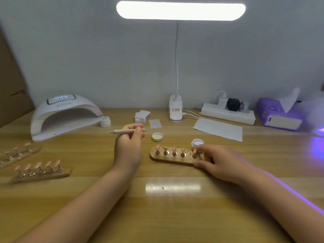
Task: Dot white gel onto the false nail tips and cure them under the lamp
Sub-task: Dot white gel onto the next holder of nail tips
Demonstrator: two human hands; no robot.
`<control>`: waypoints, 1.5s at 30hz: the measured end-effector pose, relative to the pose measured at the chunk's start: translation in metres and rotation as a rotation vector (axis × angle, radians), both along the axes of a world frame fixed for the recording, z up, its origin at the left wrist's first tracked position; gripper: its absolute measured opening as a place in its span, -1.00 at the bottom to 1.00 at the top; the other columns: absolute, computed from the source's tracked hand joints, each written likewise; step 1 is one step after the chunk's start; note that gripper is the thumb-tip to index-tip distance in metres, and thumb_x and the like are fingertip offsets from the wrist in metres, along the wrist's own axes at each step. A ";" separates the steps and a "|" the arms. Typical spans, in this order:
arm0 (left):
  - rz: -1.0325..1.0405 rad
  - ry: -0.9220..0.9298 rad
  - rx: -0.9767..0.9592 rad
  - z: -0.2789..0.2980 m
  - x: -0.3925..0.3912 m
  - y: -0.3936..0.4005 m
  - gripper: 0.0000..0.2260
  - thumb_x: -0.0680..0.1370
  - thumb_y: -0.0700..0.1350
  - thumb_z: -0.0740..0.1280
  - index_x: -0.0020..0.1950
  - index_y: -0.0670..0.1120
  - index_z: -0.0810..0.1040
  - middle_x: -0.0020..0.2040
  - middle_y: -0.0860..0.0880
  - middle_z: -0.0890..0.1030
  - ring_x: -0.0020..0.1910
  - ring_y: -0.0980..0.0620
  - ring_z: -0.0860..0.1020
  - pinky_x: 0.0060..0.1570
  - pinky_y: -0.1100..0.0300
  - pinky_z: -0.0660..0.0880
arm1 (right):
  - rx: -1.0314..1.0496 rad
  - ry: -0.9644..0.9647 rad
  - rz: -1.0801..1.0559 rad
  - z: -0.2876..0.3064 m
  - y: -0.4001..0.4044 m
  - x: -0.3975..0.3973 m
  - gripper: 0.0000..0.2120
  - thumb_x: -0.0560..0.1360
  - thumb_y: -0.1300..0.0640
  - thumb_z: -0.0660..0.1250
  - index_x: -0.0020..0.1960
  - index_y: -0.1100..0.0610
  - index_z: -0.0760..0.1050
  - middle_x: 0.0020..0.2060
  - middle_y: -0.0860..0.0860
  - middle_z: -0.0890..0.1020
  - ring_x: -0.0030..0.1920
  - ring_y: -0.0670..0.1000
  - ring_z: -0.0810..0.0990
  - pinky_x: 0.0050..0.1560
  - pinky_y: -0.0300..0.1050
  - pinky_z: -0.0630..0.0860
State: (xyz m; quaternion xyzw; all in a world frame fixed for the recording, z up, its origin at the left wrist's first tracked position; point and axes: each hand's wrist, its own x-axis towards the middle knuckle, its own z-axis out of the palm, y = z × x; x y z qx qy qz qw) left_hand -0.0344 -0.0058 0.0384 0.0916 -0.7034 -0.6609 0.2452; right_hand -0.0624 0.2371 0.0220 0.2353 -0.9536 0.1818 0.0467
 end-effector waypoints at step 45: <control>-0.111 -0.009 -0.174 -0.018 0.004 0.007 -0.85 0.64 -0.11 0.21 -0.04 -0.02 0.56 -0.32 0.06 0.60 -0.14 -0.14 0.58 -0.07 -0.13 0.53 | -0.063 -0.019 0.026 0.000 -0.007 -0.008 -0.60 0.53 -0.11 0.31 0.35 -0.14 0.44 -0.43 -0.22 0.40 -0.36 -0.27 0.33 -0.30 -0.25 0.27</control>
